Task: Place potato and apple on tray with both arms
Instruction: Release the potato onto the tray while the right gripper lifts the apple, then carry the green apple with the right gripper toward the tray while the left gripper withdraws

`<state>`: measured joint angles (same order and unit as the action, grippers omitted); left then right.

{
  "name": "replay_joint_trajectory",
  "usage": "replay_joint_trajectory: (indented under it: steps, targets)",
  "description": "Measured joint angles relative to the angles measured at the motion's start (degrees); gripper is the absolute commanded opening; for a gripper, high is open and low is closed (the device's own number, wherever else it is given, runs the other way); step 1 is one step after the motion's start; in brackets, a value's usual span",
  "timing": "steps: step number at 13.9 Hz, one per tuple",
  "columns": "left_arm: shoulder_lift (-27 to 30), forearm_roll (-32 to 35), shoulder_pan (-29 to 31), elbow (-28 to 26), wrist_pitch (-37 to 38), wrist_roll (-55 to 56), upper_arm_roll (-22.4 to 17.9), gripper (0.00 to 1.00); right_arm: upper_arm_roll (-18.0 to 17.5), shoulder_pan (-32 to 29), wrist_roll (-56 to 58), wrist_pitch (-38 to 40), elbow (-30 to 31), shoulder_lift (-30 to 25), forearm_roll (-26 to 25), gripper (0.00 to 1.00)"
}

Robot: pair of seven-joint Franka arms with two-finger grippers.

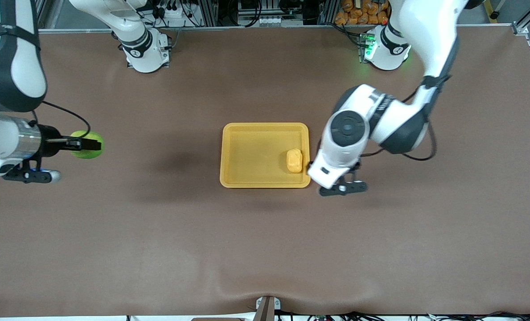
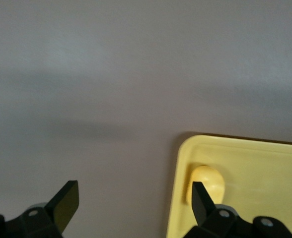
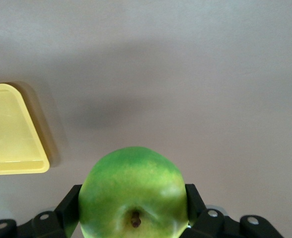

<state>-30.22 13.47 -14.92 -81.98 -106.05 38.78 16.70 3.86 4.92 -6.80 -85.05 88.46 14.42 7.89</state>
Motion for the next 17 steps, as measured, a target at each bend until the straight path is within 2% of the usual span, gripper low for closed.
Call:
replay_joint_trajectory:
  steps: [3, 6, 14, 17]
  targets:
    - [2.67, 0.0, 5.47, 0.35, 2.38, -2.76, 0.06, 1.0, -2.6, 0.44, -5.83, -1.23, 0.73, -0.42, 0.01, 0.0]
    - [6.12, 0.0, 8.49, 0.58, 5.33, -2.85, 0.06, 1.0, -6.28, 1.28, -13.31, -3.58, 1.56, -0.44, 0.01, 0.0]
    - [14.11, 0.01, 12.3, 0.63, 10.77, -3.26, 0.02, 1.0, -15.5, 1.92, -28.77, -15.9, 8.49, -0.43, 0.02, 0.0]
    - [16.32, 0.0, 14.36, 0.63, 13.7, -6.34, 0.03, 1.0, -17.53, 2.19, -31.57, -19.21, 10.55, -0.42, 0.01, 0.0]
